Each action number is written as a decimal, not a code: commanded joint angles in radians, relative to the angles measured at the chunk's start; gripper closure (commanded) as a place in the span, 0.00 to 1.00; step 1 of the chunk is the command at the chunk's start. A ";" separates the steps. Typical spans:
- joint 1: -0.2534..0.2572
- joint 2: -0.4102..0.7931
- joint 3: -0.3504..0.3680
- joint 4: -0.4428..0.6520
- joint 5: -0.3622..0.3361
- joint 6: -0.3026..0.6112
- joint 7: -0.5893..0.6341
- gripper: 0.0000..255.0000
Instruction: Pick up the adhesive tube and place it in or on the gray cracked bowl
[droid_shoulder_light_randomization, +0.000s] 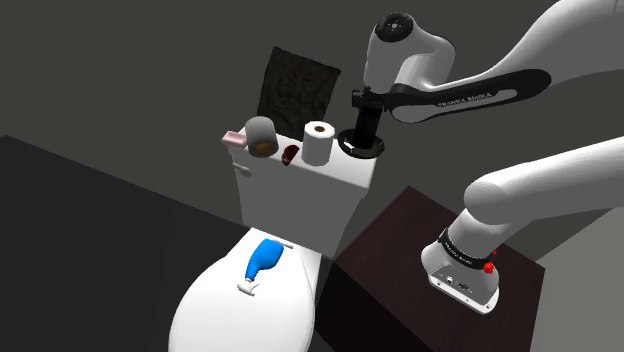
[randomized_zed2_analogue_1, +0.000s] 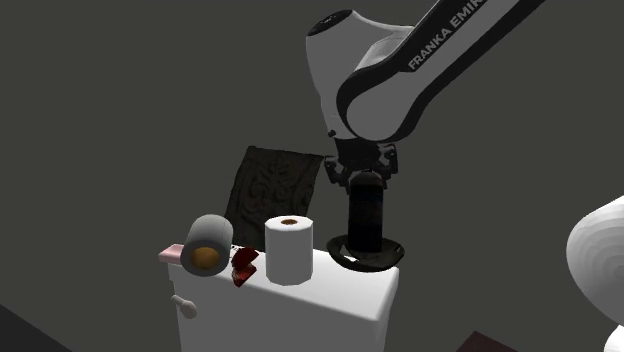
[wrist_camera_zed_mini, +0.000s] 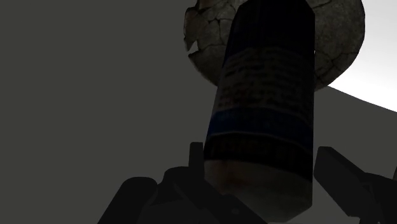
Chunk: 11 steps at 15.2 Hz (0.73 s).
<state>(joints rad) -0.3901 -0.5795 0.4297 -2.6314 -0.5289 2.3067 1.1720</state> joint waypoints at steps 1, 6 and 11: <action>0.000 0.000 0.000 0.000 0.000 0.000 0.000 1.00; 0.000 0.000 0.000 0.001 0.000 0.000 0.000 0.00; 0.055 -0.062 0.005 0.039 0.064 -0.108 -0.035 0.00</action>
<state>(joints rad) -0.3504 -0.6280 0.4303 -2.6091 -0.4837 2.2347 1.1453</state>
